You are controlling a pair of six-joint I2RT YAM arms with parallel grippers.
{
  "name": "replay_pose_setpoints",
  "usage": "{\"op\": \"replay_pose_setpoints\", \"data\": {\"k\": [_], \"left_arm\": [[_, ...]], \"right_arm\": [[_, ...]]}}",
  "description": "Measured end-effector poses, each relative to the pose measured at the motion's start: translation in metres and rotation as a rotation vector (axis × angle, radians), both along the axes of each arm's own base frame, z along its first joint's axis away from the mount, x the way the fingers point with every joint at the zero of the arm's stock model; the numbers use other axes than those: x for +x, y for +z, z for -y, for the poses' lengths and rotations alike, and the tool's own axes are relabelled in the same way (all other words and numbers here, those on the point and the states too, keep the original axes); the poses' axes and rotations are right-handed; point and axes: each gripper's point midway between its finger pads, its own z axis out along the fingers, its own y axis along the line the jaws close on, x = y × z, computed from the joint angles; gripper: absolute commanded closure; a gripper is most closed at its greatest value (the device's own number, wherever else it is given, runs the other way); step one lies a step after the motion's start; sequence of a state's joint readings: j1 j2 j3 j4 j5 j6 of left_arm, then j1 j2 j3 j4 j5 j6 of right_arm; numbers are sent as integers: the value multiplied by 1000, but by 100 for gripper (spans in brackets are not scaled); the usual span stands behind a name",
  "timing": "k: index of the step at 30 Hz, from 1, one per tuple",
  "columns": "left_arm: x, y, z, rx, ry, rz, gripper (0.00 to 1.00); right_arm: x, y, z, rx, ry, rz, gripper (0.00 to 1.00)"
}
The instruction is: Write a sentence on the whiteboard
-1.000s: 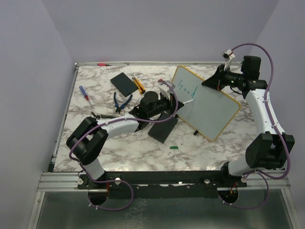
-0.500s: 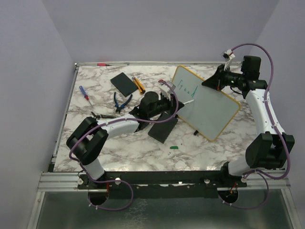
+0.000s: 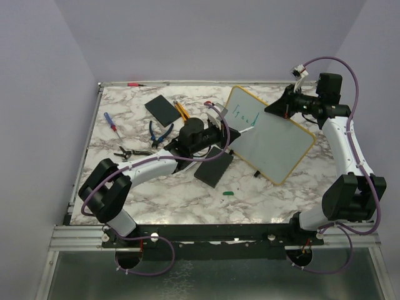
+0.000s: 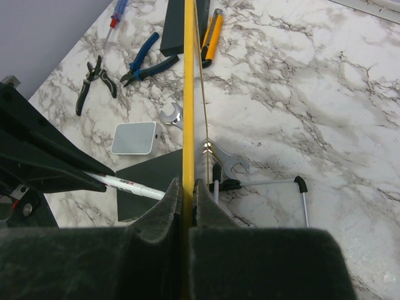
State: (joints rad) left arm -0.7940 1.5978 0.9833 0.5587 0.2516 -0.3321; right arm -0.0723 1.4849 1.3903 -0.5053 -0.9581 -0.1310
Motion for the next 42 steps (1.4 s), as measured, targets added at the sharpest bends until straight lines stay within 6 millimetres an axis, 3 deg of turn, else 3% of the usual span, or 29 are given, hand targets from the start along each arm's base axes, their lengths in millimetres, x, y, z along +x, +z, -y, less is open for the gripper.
{"op": "replay_pose_setpoints", "data": {"k": [11,19,30,42], "left_arm": [[-6,17,-3,-16,-3,14,100],[-15,39,20,-49,-48,45,100],[-11,9,36,-5,-61,5,100],[-5,0,39,12,-48,0,100]], "right_arm": [[0,0,0,0,0,0,99],[0,0,0,0,0,0,99],[0,0,0,0,0,0,99],[0,0,0,0,-1,1,99]]}}
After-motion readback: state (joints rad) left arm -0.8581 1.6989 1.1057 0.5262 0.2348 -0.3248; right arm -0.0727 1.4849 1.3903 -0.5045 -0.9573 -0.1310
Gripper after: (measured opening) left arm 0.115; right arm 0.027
